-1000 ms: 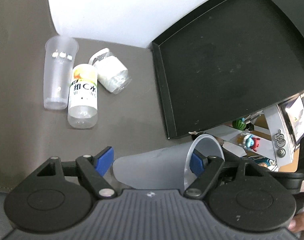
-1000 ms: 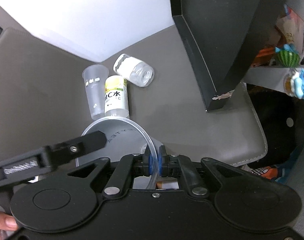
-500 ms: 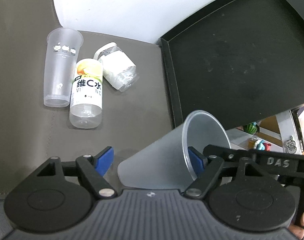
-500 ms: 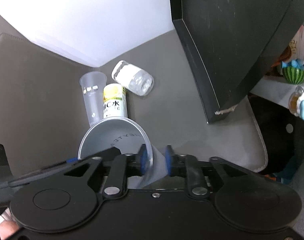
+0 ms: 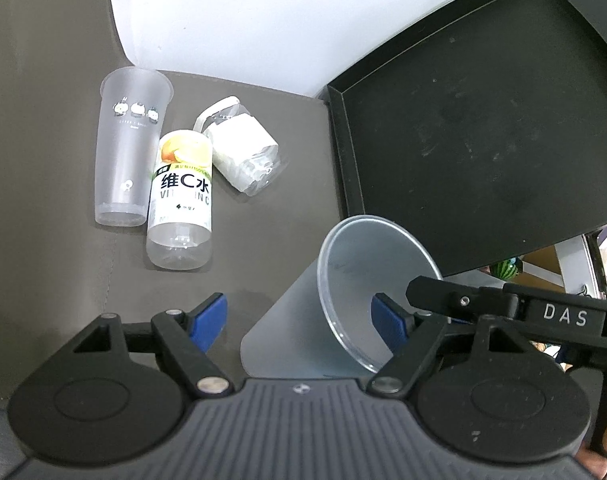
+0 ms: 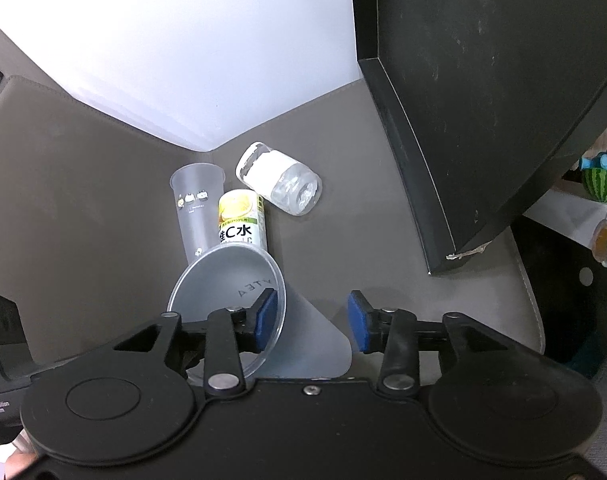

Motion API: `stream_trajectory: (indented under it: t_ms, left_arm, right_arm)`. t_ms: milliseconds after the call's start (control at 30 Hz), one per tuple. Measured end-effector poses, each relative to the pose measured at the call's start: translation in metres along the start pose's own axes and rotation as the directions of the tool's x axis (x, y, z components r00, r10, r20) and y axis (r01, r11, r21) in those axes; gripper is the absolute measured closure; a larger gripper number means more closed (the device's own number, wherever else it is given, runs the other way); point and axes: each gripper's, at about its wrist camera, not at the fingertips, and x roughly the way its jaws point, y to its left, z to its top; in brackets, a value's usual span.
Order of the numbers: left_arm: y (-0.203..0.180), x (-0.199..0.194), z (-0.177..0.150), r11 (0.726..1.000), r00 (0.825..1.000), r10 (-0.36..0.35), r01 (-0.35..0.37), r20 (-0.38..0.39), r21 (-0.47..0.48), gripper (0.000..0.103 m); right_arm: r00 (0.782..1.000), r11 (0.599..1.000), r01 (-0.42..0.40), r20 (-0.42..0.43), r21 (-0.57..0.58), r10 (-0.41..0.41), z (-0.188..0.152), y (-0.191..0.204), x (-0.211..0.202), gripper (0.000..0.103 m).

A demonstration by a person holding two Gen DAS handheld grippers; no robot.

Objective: Flip cup upright
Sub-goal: 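Lower the upright frosted cup onto the seat and open the left gripper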

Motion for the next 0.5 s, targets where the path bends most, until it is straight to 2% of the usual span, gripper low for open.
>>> stream_trajectory:
  t_ms: [133,267,500]
  left_arm:
    - [0.0,-0.006,0.002,1.0,1.0,0.006,-0.006,0.011,-0.001,0.025]
    - [-0.002,-0.017,0.003,1.0,0.999,0.02,-0.02,0.031,0.005,0.025]
    - [-0.005,-0.04,0.002,0.999,0.996,0.039,-0.04,0.077,0.012,0.025]
  right_arm:
    - [1.0,1.0,-0.013,0.005,0.01,0.013,-0.002,-0.002,-0.003,0.061]
    - [0.999,1.0,-0.027,0.023,0.012,0.027,-0.003,-0.001,-0.007,0.055]
    - [0.996,0.999,-0.05,0.069,-0.001,0.05,-0.01,-0.001,-0.024,0.053]
